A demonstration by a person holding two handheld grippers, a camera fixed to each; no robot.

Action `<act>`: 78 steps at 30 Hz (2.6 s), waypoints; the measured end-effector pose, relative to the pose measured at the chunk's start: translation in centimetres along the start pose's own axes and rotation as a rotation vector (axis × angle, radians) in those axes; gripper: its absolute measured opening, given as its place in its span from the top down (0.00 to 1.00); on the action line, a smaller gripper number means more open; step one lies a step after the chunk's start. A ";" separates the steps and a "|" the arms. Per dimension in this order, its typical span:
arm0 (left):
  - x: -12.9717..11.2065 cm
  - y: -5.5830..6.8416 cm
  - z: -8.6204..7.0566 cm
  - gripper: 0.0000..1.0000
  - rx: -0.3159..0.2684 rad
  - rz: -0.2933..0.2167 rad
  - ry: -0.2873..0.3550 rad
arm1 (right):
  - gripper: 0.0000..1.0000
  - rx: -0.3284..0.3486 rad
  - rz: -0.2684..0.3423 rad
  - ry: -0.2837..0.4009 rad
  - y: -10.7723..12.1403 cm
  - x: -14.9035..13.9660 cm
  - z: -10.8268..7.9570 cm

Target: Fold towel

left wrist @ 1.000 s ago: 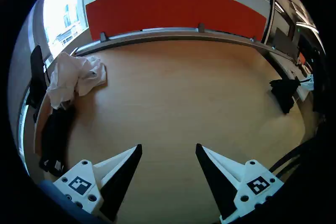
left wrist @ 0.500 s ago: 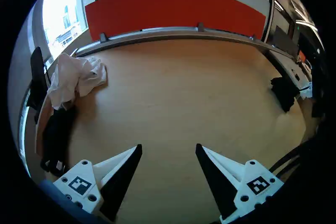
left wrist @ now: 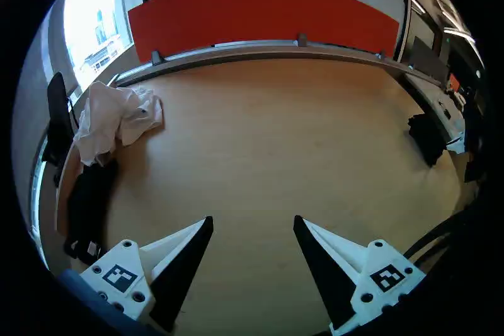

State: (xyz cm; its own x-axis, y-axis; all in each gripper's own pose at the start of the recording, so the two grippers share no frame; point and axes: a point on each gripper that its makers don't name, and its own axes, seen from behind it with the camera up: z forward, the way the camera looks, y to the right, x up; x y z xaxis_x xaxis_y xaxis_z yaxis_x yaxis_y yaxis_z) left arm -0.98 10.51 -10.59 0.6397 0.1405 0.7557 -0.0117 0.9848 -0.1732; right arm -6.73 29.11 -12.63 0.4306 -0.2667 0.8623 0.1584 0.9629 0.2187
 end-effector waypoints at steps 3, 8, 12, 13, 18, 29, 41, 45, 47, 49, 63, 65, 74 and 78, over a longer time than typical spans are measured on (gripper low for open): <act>-0.1 -0.1 0.0 0.06 0.003 -0.001 -0.001 | 0.95 -0.005 0.009 -0.011 0.0 -0.3 0.6; -0.2 -0.3 -0.1 0.05 0.008 -0.002 -0.003 | 0.95 -0.018 0.026 -0.021 0.1 -0.4 1.3; -0.3 -0.4 -0.2 0.06 0.010 -0.004 -0.005 | 0.95 -0.019 0.034 -0.029 0.0 -0.5 1.6; -0.4 -0.4 -0.2 0.06 0.010 -0.004 -0.006 | 0.95 -0.020 0.035 -0.031 0.0 -0.6 1.6; -0.5 -0.4 -0.2 0.06 0.010 -0.005 -0.007 | 0.95 -0.028 0.043 -0.030 -0.1 -0.6 1.8; -0.4 -0.5 -0.2 0.06 0.010 -0.009 -0.004 | 0.94 -0.041 0.089 0.002 -0.2 -0.5 1.5; -0.4 -0.7 -0.6 0.05 0.007 -0.012 0.003 | 0.71 -0.102 0.103 0.042 0.2 -0.4 0.7; -0.4 -0.7 -0.8 0.05 0.007 -0.012 0.007 | 0.45 -0.120 0.111 0.053 0.4 -0.4 0.2; -0.4 -0.8 -0.9 0.05 0.007 -0.014 0.009 | 0.31 -0.131 0.114 0.057 0.5 -0.5 0.0; -0.4 -0.9 -1.0 0.05 0.006 -0.016 0.010 | 0.21 -0.131 0.115 0.064 0.2 -0.5 -0.2; -0.4 -1.2 -1.6 0.05 -0.003 -0.028 0.023 | 0.00 -0.114 0.166 0.122 -1.5 0.5 -1.4; -0.3 -1.2 -1.7 0.05 -0.004 -0.032 0.026 | 0.00 -0.113 0.178 0.139 -1.7 1.0 -1.6; 0.2 -1.6 -2.0 0.06 -0.007 -0.044 0.042 | 0.00 -0.131 0.282 0.260 -2.5 4.2 -3.2; 0.3 -1.7 -2.1 0.06 -0.006 -0.046 0.046 | 0.00 -0.145 0.327 0.332 -2.8 6.0 -4.0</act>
State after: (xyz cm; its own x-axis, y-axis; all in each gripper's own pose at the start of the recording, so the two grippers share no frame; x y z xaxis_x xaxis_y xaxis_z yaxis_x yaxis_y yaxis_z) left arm 0.81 8.67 -11.37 0.6738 0.0900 0.7334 0.0234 0.9895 -0.1429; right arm -1.06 24.65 -9.87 0.7346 0.0269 0.6779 0.0793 0.9890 -0.1252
